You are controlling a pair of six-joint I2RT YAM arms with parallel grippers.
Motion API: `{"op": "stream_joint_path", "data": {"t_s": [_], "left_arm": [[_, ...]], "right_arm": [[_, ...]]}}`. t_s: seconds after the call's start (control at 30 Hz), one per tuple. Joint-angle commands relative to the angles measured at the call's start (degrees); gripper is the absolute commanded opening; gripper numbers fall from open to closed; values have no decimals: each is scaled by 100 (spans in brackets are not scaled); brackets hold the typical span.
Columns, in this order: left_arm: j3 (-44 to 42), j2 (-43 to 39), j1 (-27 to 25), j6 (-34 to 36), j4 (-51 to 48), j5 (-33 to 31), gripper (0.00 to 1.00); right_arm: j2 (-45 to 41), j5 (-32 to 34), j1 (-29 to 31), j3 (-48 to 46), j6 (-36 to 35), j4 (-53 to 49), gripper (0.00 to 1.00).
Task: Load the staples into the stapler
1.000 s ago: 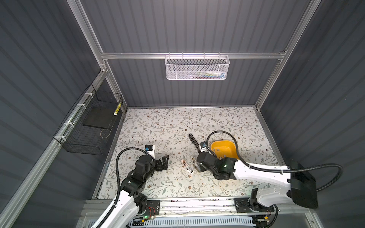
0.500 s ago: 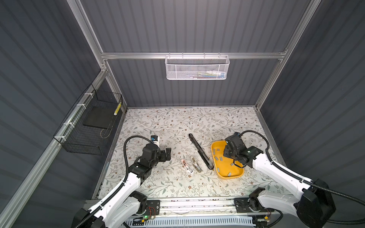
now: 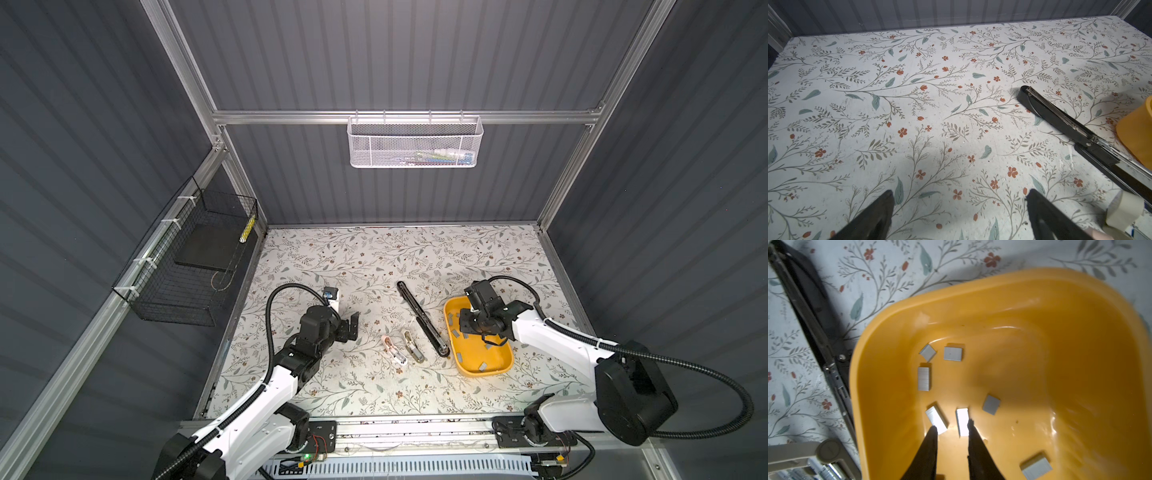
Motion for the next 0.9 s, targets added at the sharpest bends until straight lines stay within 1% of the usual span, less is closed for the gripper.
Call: {"op": "stream_joint_path", "data": {"t_s": [0.0, 0.17, 0.37, 0.47, 0.67, 0.87], "left_arm": [[-31, -12, -2, 168, 130, 76, 100], [13, 54, -1, 173, 125, 104, 100], [-13, 0, -2, 159, 114, 77, 100], [-13, 2, -2, 159, 113, 77, 100], [-12, 7, -1, 160, 113, 77, 100], [-20, -9, -2, 160, 109, 80, 100]], "right_arm": [[156, -336, -3, 162, -420, 268, 29], [479, -781, -1, 169, -419, 527, 28], [672, -755, 17, 106, -265, 544, 28], [746, -712, 28, 75, -208, 511, 28], [860, -370, 84, 110, -57, 289, 28], [1080, -163, 229, 203, -17, 251, 27]]}}
